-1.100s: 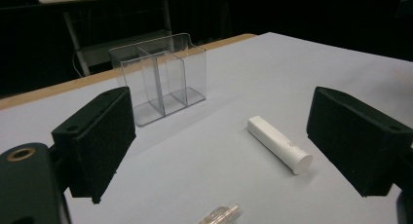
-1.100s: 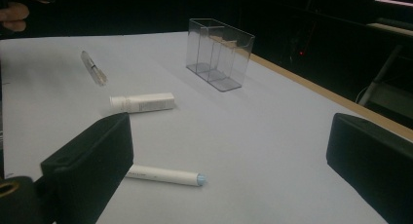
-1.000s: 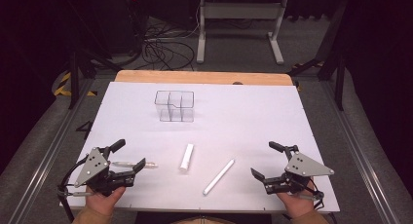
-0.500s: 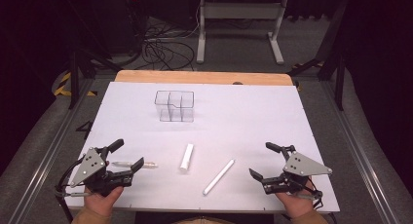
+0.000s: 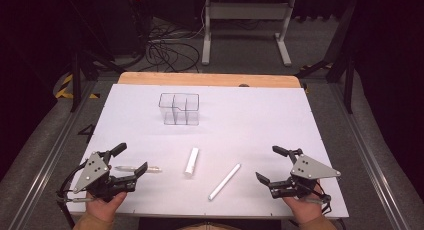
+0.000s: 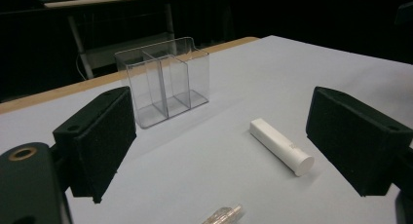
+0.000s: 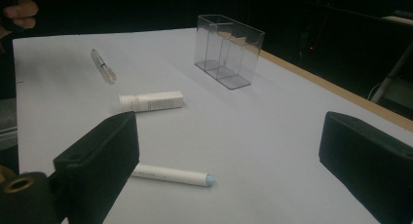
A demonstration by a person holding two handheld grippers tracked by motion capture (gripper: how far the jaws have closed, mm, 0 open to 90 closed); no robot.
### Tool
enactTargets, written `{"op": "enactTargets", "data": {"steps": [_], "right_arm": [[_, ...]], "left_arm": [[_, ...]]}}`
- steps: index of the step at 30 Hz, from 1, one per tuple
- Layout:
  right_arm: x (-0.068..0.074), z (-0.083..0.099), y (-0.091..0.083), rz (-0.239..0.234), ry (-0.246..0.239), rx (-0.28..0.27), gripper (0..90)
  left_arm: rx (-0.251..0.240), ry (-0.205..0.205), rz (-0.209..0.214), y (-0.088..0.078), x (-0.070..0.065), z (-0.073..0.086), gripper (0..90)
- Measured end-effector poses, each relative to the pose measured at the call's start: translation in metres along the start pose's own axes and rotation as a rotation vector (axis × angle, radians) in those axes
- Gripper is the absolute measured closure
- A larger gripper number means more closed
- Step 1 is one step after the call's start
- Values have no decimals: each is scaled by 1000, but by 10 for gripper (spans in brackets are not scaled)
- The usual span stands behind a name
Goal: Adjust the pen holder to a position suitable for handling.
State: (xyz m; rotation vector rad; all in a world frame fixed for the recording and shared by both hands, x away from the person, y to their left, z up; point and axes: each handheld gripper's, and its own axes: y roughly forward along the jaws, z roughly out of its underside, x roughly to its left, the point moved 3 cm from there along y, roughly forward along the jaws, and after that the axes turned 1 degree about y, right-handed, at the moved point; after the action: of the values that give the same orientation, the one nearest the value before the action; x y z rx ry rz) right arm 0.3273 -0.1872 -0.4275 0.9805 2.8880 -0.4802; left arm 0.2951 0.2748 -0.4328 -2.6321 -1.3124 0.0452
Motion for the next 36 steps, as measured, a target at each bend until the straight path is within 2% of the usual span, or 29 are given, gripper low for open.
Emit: {"op": "enactTargets", "data": {"steps": [6,10,12,16,28,33,36], "right_arm": [[0,-4,3,-2,2,9,83],[-1,-10,6,-8,-1,16,84],[-2,-14,11,-18,-10,40,84],[-1,-18,19,-33,-14,53,84],[-2,-37,33,-52,-51,58,83],[-1,-40,34,-53,-55,49,84],[0,-42,34,-64,-51,77,113]], "left_arm": [[11,1,-6,0,2,1,118],[0,-3,-5,0,2,1,118],[-1,-5,-5,0,2,1,118],[2,-2,-4,0,3,1,119],[0,-4,-8,-1,3,0,122],[2,-4,-3,-1,3,0,122],[2,-6,-1,0,2,1,124]]}}
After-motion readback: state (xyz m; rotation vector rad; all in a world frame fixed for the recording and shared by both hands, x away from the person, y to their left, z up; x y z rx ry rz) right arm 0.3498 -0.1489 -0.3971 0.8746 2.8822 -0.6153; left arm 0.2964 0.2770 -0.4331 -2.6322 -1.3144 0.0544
